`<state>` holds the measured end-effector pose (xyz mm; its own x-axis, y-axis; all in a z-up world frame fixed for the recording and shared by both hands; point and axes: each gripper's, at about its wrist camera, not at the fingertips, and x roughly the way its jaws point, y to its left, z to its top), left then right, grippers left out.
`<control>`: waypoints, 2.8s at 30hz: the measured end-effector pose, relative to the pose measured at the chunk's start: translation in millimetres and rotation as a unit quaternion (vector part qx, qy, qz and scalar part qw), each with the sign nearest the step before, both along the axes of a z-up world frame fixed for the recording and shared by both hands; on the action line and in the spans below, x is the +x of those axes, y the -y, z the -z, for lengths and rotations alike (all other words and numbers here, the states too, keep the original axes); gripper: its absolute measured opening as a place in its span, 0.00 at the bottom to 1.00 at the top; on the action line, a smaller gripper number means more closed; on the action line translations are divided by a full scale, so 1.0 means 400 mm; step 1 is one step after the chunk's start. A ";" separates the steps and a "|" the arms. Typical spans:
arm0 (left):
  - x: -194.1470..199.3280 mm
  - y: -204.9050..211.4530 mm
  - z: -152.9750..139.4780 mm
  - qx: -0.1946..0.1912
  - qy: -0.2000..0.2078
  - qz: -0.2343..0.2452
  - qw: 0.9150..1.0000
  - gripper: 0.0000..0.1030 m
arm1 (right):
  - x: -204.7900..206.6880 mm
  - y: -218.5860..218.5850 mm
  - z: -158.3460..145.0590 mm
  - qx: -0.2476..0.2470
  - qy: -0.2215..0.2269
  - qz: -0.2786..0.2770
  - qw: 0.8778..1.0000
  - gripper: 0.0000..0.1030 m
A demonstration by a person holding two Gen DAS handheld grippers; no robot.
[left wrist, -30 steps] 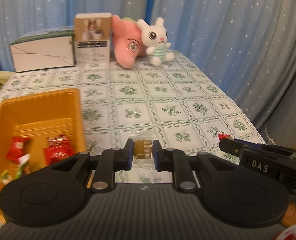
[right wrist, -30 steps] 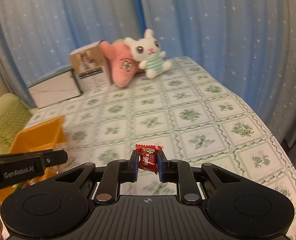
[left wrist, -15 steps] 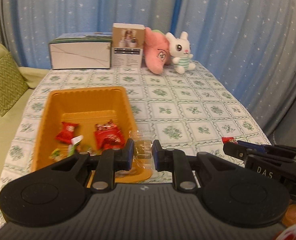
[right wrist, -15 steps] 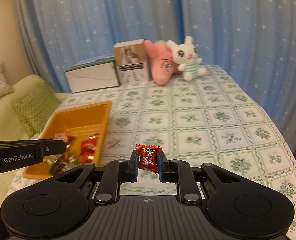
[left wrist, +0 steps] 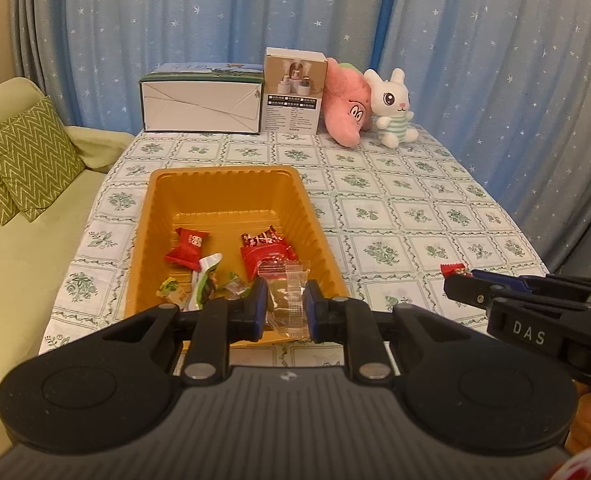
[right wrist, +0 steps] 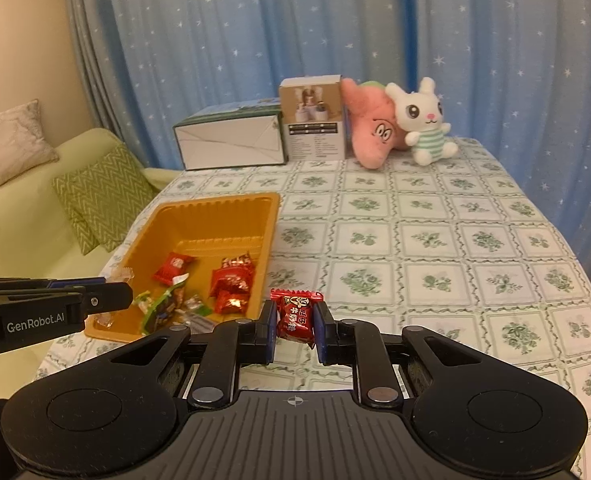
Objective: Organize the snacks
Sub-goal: 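Carry both held candies back over the orange tray, then lower into the tray and open the right tool while the left tool opens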
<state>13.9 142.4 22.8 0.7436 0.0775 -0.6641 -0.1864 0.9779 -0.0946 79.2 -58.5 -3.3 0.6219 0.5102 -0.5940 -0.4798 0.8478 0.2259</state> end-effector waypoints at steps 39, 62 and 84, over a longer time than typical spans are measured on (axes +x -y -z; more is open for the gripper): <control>0.049 -0.174 0.000 0.005 -0.020 -0.016 1.000 0.17 | 0.088 -0.221 0.003 -0.019 -0.022 -0.076 0.997 0.19; 0.184 -0.251 0.073 0.001 -0.050 0.010 0.999 0.17 | 0.218 -0.330 0.050 -0.034 -0.037 -0.092 0.995 0.19; 0.263 -0.274 0.114 -0.005 -0.064 0.024 0.998 0.21 | 0.274 -0.352 0.084 -0.038 -0.053 -0.091 0.994 0.19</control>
